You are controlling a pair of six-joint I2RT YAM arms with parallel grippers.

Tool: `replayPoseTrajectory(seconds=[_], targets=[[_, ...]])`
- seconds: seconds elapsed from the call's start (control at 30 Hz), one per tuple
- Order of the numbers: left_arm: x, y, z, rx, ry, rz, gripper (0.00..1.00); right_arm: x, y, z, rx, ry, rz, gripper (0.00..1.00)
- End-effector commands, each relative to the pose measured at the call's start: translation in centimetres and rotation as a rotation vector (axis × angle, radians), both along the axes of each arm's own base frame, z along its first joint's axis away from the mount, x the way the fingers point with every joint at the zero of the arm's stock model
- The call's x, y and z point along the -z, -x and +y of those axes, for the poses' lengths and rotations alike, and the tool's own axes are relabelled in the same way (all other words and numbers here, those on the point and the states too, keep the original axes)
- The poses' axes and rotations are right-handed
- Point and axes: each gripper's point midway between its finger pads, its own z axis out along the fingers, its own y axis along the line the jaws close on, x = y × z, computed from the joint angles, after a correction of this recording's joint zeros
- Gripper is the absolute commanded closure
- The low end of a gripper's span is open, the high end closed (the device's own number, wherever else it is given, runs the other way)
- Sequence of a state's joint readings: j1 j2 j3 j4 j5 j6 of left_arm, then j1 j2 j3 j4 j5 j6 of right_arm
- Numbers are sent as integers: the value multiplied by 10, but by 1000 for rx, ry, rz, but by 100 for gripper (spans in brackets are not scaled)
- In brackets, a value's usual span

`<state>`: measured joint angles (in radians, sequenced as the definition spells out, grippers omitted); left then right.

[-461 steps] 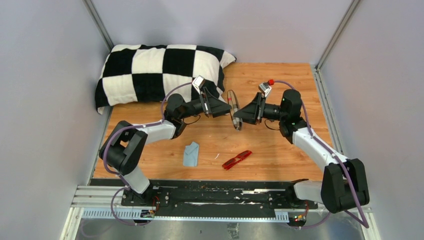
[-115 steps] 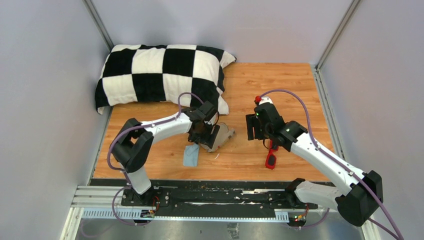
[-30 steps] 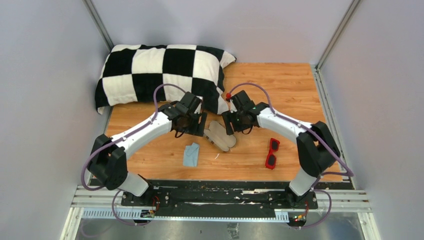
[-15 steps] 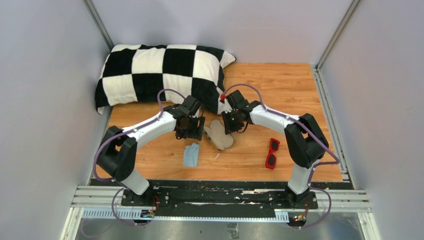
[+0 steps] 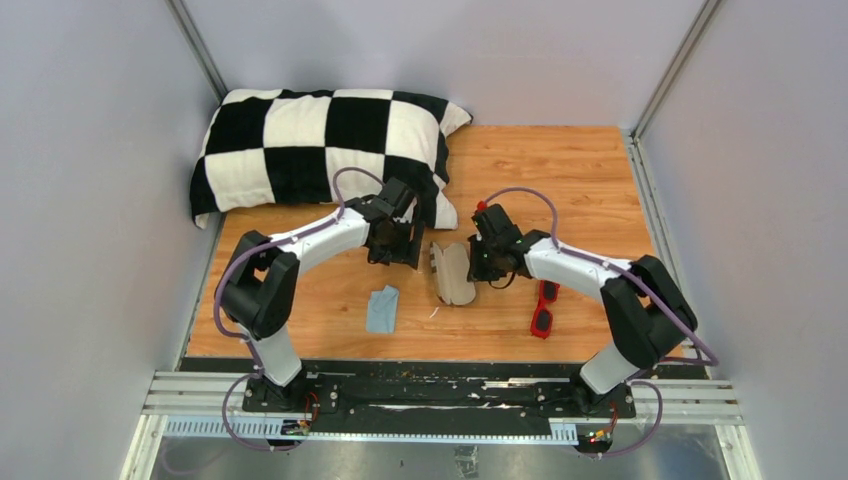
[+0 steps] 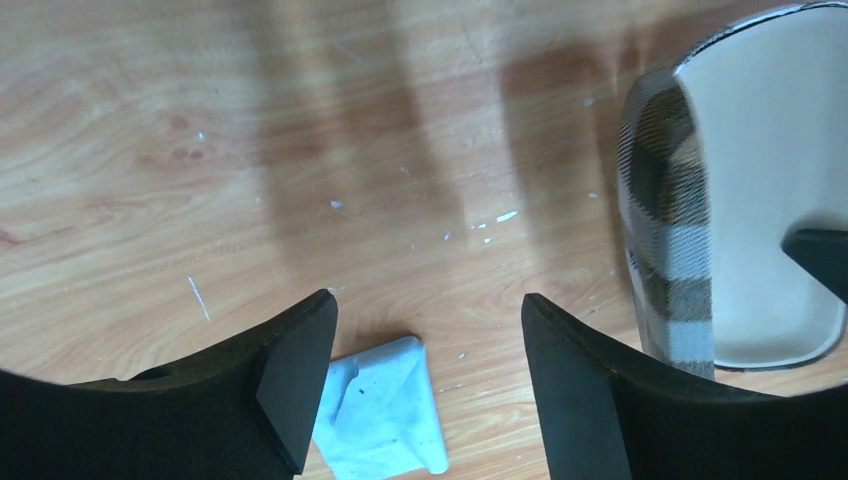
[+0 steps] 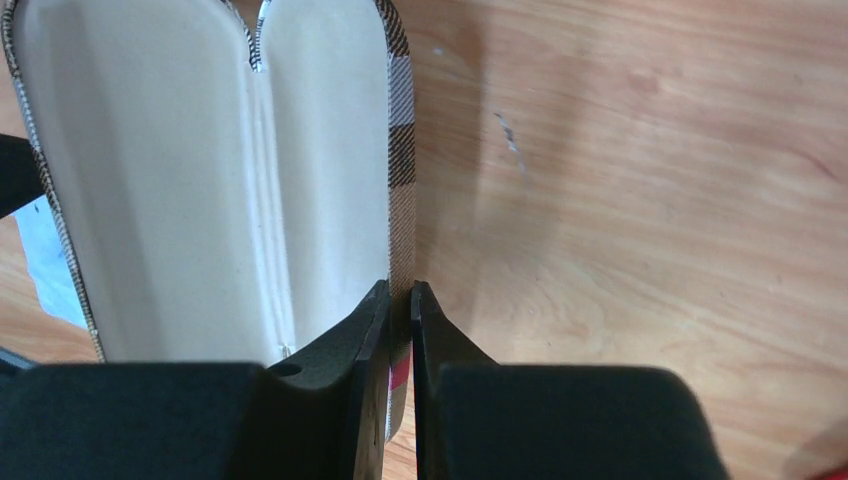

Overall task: Organize the sunglasses
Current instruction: Move the sunglasses case at the center of the board.

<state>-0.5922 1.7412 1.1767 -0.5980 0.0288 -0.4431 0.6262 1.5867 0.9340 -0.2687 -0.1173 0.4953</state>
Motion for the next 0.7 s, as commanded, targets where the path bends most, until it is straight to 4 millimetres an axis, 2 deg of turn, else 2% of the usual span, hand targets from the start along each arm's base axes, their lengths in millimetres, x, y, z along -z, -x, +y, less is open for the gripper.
replayPoseTrajectory(seconds=[0.0, 0.07, 0.2, 0.43, 0.67], targets=[[-17, -11, 0, 4, -4, -52, 28, -7, -16, -18, 280, -5, -97, 98], [-22, -9, 4, 1, -3, -57, 27, -7, -19, -26, 357, -6, -128, 98], [-22, -3, 24, -36, -38, -67, 27, -3, -28, -39, 470, 14, -169, 97], [-17, 28, 54, -70, -75, -46, 29, -7, -56, -60, 570, 44, -220, 95], [-5, 53, 64, -73, -73, -2, 30, -5, -73, -93, 642, 75, -222, 94]])
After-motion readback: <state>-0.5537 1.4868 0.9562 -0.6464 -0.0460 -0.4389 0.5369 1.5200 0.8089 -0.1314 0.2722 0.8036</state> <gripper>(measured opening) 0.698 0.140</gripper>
